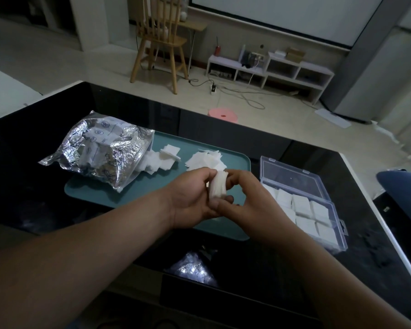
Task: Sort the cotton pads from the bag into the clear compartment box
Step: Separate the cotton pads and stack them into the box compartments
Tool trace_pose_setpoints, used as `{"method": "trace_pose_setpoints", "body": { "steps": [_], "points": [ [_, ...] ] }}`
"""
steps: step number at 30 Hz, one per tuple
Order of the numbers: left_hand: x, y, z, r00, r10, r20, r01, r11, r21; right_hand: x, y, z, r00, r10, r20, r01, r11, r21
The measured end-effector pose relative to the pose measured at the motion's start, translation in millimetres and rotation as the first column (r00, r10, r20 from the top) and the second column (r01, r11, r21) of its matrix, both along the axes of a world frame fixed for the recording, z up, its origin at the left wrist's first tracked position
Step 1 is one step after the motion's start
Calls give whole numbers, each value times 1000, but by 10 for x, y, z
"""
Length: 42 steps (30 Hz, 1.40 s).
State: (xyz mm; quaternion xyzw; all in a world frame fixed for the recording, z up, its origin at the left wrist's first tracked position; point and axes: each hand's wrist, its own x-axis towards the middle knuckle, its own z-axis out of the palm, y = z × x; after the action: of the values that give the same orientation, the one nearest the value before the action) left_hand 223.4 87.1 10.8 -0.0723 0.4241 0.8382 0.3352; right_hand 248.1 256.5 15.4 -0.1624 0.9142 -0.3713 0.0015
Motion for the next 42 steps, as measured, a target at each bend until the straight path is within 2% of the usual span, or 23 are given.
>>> {"method": "trace_pose_setpoints", "body": {
  "steps": [5, 11, 14, 16, 19, 21, 23, 27, 31, 34, 37, 42],
  "points": [
    [24, 58, -14, 993, 90, -80, -92, 996, -17, -50, -11, -63, 988, -157, 14, 157, 987, -38],
    [22, 105, -54, 988, 126, -91, -130, 990, -45, -41, 5, -15, 982, -172, 79, 177, 982, -64],
    [10, 151, -70, 978, 151, -145, -169, 977, -126, -12, 4, -32, 978, -187, 91, 191, 981, -38],
    [13, 230, -76, 970, 175, -171, -205, 963, -175, -1, 4, -47, 969, -226, 97, 229, 973, -18],
    [8, 348, -64, 964, 215, -160, -241, 956, -168, -19, 70, 11, 938, -304, 164, 320, 944, -81],
    [16, 407, -35, 971, 183, -151, -211, 958, -194, -35, 130, 38, 909, -340, 241, 378, 916, -132],
    [12, 468, -49, 964, 133, -232, -205, 923, -324, -36, 182, 36, 891, -352, 286, 399, 909, -124],
    [7, 658, -100, 917, 22, -399, -245, 819, -518, 32, 245, -4, 892, -377, 249, 407, 910, -79],
    [7, 834, -113, 852, -59, -521, -318, 732, -603, 75, 270, -39, 897, -399, 190, 414, 909, -47],
    [22, 909, -105, 811, -70, -581, -400, 659, -637, 61, 344, -20, 879, -429, 210, 457, 883, -109],
    [11, 968, -115, 767, -176, -617, -407, 611, -679, 28, 429, -6, 863, -447, 236, 491, 853, -176],
    [-79, 1098, -43, 787, -112, -606, -370, 701, -610, -31, 626, 51, 832, -417, 365, 539, 763, -357]
  ]
}}
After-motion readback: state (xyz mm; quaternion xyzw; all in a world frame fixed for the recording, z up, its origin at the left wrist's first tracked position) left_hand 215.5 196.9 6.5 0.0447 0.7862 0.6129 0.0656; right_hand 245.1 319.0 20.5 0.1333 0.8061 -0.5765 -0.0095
